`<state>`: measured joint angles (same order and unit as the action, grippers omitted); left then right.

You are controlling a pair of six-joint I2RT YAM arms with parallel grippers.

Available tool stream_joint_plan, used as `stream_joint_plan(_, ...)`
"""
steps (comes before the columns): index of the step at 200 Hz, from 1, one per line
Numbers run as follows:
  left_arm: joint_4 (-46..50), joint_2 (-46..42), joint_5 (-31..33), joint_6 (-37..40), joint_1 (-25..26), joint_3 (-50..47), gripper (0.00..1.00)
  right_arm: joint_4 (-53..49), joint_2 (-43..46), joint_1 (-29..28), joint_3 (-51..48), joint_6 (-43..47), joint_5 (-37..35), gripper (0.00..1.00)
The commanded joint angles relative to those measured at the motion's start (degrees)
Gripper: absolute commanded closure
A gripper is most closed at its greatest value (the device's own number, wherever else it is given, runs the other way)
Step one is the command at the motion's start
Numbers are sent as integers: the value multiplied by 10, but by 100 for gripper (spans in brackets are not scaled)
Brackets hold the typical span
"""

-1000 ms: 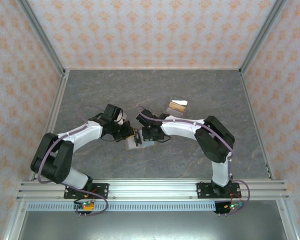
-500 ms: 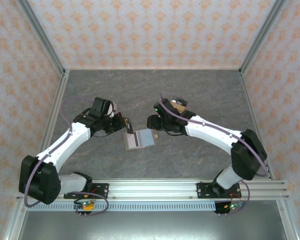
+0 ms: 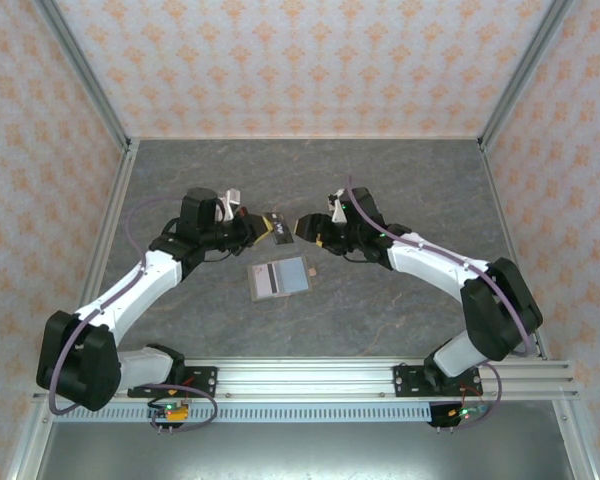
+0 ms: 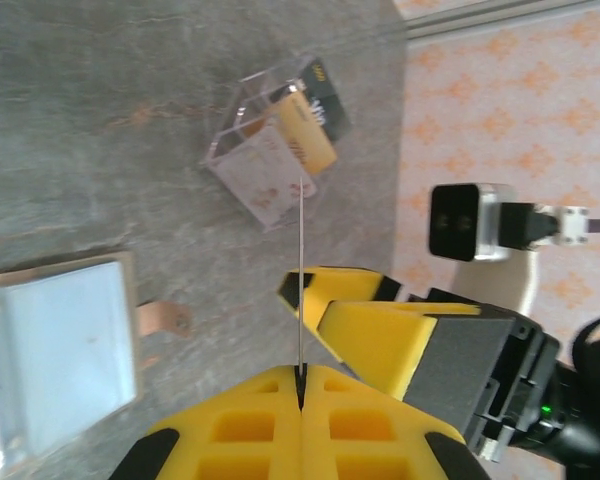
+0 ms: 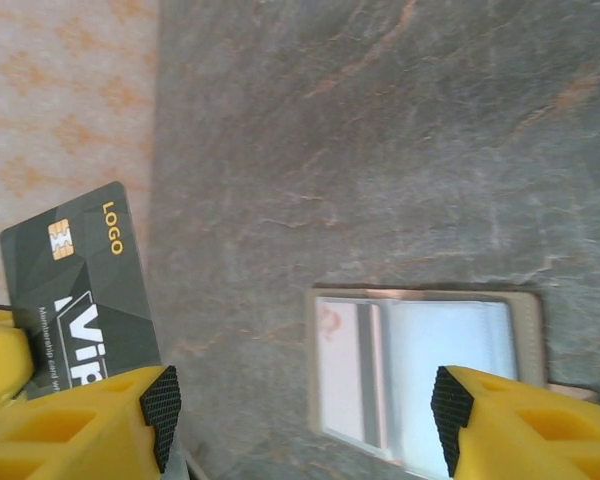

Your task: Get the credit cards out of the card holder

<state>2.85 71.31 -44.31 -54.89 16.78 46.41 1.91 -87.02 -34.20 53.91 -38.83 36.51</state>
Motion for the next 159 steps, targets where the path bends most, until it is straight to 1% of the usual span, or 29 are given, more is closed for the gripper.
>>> stream_joint_plan(1,-98,6,-52,-48,2,-6,100,99,13,10,-7,-44,74,30)
stream_joint_plan(30,-109,11,-64,-56,8,-1,100,146,11,20,-5,-72,106,30)
stream_joint_plan(49,-119,15,-68,-63,11,-1,100,172,5,21,2,-86,129,32)
stream_joint_plan(64,-121,18,-69,-65,11,2,100,190,1,21,6,-96,143,36)
stream_joint_plan(88,-114,19,-65,-60,11,3,100,206,1,21,3,-100,152,45)
stream_joint_plan(106,-110,20,-63,-59,12,2,100,208,6,22,-1,-99,152,54)
stream_joint_plan(122,-107,22,-62,-60,11,2,100,205,9,22,-4,-91,150,66)
stream_joint_plan(141,-98,23,-58,-57,12,2,100,187,11,22,-2,-78,143,77)
stream_joint_plan(159,-59,21,-44,-40,11,10,100,150,11,24,9,-53,130,90)
